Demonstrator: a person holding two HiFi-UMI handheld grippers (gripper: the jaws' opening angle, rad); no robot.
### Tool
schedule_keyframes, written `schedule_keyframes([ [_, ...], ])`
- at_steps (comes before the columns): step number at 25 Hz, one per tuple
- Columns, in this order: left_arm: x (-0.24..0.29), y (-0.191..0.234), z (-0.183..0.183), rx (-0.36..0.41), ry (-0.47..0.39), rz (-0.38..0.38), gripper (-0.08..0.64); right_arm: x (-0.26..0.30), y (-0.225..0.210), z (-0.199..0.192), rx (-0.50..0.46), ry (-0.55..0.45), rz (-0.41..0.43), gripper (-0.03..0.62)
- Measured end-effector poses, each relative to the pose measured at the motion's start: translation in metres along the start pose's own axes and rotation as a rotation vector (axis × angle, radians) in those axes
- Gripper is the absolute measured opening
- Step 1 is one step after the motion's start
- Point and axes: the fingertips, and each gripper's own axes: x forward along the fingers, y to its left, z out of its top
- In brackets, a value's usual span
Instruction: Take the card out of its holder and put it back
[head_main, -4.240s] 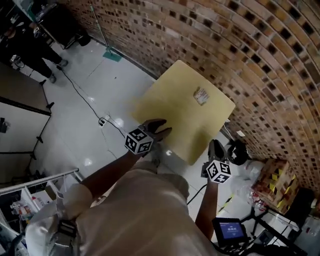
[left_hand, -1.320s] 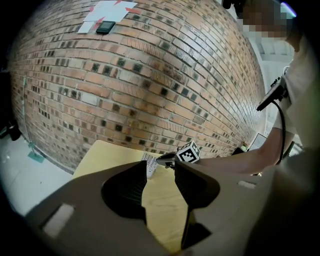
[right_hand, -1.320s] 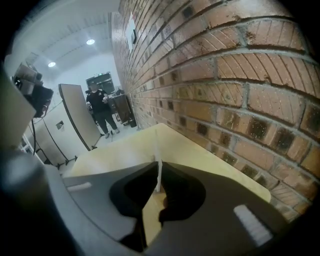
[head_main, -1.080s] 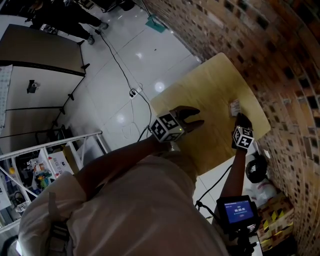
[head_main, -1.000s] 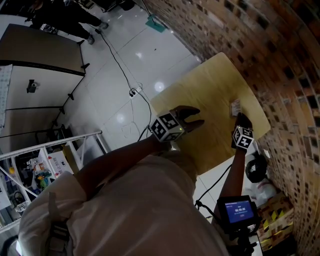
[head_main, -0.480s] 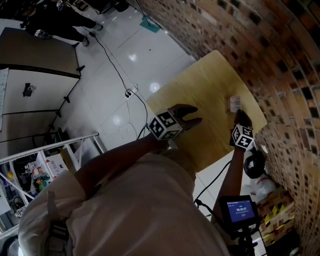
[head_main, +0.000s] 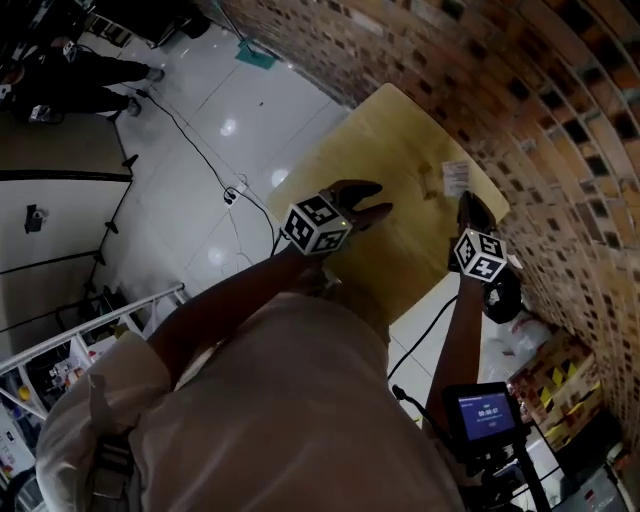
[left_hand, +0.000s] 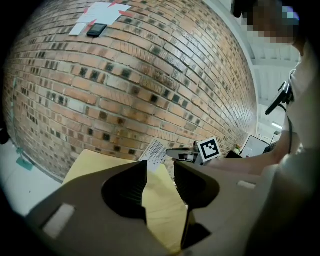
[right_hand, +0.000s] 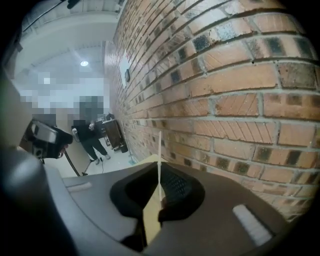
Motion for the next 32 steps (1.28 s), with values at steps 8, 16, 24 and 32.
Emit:
schedule_keyframes([
  [8, 0.010, -0.007, 0.054, 0.009, -0.090, -0.057, 0.166, -0.051, 0.012, 0.053, 0.017, -0.091, -0.057, 0.015],
  [16, 0.012, -0.001, 0.110, 0.073, -0.164, -0.143, 0.153, -0.121, 0.014, 0.105, 0.058, -0.221, -0.182, 0.015],
  [24, 0.013, 0.023, 0.134, 0.114, -0.197, -0.176, 0.156, -0.177, 0.002, 0.103, 0.084, -0.264, -0.314, 0.014],
  [32, 0.010, 0.066, 0.129, 0.122, -0.172, -0.121, 0.156, -0.208, -0.018, 0.074, 0.142, -0.255, -0.428, 0.015],
])
